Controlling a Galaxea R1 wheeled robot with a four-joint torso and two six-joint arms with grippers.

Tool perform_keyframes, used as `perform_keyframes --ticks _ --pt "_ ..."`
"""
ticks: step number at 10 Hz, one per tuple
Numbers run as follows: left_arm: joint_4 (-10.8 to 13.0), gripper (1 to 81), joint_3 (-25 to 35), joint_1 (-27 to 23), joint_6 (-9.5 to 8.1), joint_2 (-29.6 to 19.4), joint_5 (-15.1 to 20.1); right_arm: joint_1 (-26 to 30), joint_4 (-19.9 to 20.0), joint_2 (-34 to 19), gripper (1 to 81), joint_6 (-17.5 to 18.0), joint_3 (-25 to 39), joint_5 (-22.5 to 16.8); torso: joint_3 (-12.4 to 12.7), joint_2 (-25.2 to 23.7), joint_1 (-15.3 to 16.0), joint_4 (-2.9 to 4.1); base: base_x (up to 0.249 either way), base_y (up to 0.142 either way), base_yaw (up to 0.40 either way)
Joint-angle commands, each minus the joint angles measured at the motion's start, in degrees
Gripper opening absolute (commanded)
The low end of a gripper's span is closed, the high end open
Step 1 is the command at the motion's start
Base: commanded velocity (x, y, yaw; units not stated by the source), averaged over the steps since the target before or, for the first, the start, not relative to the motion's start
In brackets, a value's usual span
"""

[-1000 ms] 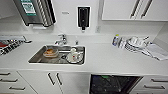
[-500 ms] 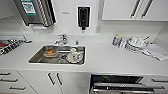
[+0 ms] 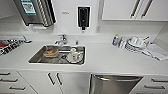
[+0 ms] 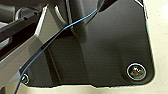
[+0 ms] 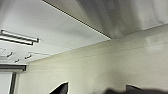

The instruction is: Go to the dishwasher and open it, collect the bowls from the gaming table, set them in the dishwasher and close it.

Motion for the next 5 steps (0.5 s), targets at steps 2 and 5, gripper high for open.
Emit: perform_keyframes --ticks 2,5 --pt "0.0 81.1 -0.2 -0.7 0.02 -0.5 2.5 -13.6 -6.0 -0.8 81.1 -1.1 -8.7 9.5 0.0 0.0 0.0 0.0 0.0 0.0 0.0" --pt "0.4 81.1 -0.2 -0.7 0.2 0.2 2.6 -22.0 -16.6 4.8 81.1 -0.9 -20.4 10.3 0.0 0.0 0.0 0.0 0.0 0.0 0.0"
